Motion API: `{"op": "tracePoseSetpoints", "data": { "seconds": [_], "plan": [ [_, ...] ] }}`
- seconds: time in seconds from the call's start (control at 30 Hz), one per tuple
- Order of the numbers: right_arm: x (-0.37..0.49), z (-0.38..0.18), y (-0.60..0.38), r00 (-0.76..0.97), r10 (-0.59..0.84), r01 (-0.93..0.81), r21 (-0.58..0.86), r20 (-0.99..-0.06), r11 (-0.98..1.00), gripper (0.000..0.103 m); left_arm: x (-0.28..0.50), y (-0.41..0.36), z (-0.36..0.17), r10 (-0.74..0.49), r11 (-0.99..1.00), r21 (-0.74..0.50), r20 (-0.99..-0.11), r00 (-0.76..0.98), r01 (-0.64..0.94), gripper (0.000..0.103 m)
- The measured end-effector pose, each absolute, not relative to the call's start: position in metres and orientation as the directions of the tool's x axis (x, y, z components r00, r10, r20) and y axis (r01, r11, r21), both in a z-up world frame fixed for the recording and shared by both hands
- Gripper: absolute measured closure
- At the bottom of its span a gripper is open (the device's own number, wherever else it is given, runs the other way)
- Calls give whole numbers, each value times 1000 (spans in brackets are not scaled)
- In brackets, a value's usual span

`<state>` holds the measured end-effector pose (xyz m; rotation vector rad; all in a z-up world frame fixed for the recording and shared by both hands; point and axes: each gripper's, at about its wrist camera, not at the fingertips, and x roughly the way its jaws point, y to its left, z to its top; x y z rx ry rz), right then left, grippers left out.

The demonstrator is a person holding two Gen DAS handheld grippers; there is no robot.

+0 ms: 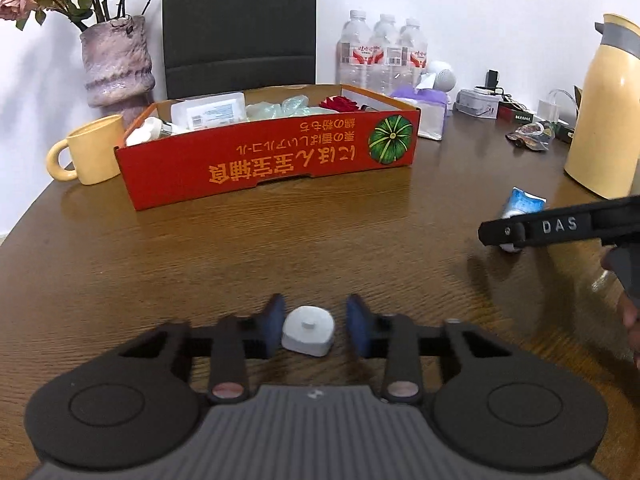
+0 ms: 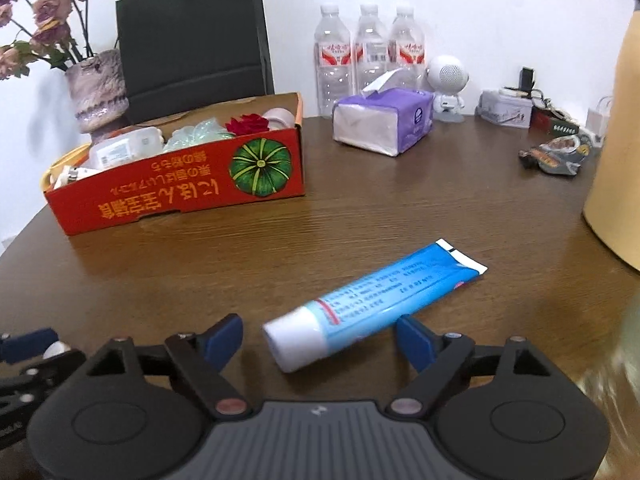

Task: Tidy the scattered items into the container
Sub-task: 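Lift the toothpaste tube with the right gripper and carry it toward the box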

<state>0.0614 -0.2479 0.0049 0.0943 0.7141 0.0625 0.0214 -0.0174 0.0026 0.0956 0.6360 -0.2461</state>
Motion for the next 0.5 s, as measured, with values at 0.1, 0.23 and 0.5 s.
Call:
{"op": "tracePoseSetpoints", "data": {
  "seconds": [0.1, 0.23, 0.5],
  "plan": [
    [62, 3, -251, 758, 87, -27, 102, -647, 994, 21, 19, -15, 1, -190, 969, 15, -598, 779, 248, 70],
    [66, 2, -250, 758, 51, -15, 60, -651, 998, 20, 16, -16, -1, -195, 964, 26, -602, 774, 263, 53],
    [80, -1, -241, 773, 94, -105, 20, -627, 994, 47, 15, -13, -1, -221, 962, -2, -594, 774, 273, 76]
  ]
}}
